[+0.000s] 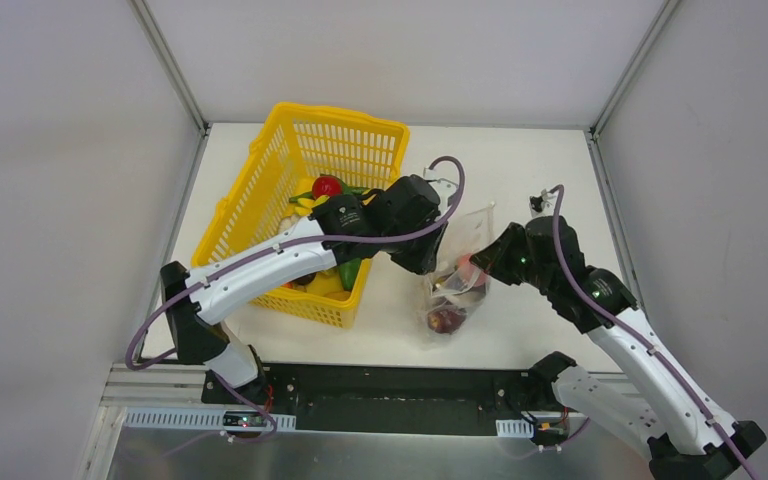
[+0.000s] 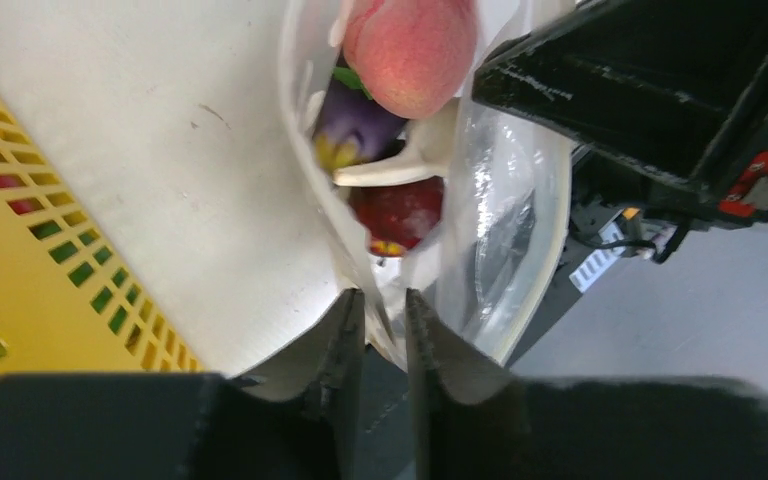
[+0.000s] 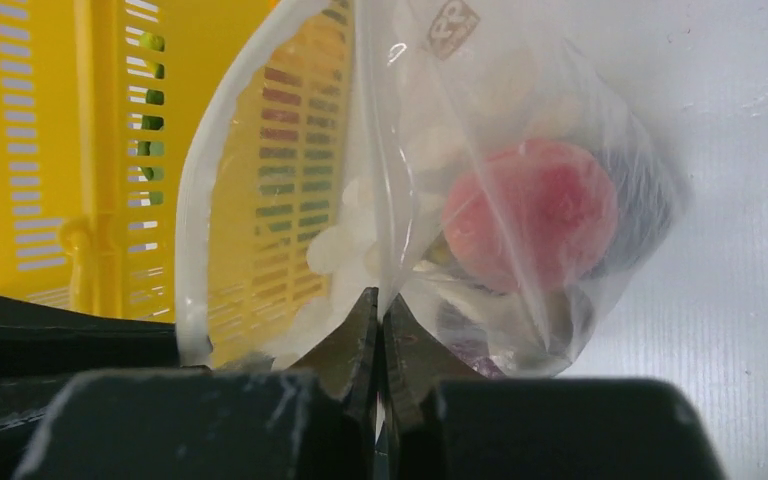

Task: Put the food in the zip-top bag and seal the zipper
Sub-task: Place the fake fruit in the zipper food storage bag, then pick up the fake vegetable from the bin.

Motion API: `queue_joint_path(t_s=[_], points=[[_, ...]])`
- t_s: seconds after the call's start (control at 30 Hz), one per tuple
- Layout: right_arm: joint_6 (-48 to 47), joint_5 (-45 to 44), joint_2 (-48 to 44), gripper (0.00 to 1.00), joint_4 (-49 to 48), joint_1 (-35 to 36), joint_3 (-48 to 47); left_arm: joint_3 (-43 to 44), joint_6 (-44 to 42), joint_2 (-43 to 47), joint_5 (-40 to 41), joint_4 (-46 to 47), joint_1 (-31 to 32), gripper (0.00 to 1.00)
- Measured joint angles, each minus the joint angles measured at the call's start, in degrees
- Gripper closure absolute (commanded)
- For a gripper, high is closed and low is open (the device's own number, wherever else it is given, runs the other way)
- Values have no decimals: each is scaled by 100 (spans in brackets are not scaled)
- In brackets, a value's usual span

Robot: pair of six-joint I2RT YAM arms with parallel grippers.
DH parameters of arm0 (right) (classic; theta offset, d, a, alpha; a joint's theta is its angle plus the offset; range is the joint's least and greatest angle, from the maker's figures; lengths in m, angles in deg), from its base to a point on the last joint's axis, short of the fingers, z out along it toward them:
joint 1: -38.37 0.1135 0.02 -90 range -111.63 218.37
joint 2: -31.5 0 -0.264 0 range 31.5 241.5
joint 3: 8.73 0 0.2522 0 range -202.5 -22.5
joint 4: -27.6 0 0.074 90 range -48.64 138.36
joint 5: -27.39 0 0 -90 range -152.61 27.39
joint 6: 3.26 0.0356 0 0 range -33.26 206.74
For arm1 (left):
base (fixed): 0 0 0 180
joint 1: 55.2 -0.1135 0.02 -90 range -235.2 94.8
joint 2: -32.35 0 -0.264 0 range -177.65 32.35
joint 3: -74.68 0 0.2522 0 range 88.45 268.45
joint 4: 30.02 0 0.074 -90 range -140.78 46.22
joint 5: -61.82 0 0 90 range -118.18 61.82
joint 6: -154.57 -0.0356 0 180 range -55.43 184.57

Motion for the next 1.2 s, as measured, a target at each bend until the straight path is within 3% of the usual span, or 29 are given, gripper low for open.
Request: queue_joint_path(t_s=[0.13, 0.43, 0.8, 1.03, 1.2], points=[[0, 79, -11, 97, 2, 0, 42, -70, 4, 55, 26, 96, 0, 37], [2, 476, -39, 97, -52, 0, 57, -297, -107, 614, 262, 149, -2, 19], [4, 734, -24, 97, -166, 0, 118, -975, -190, 2490, 1108, 35, -308, 10], [4, 796, 48, 97, -208, 0, 118, -1725, -157, 3445, 1738, -643, -1467, 5], [4, 868, 125, 97, -243, 0, 118, -1878, -186, 3611, 1993, -1257, -2223, 1]])
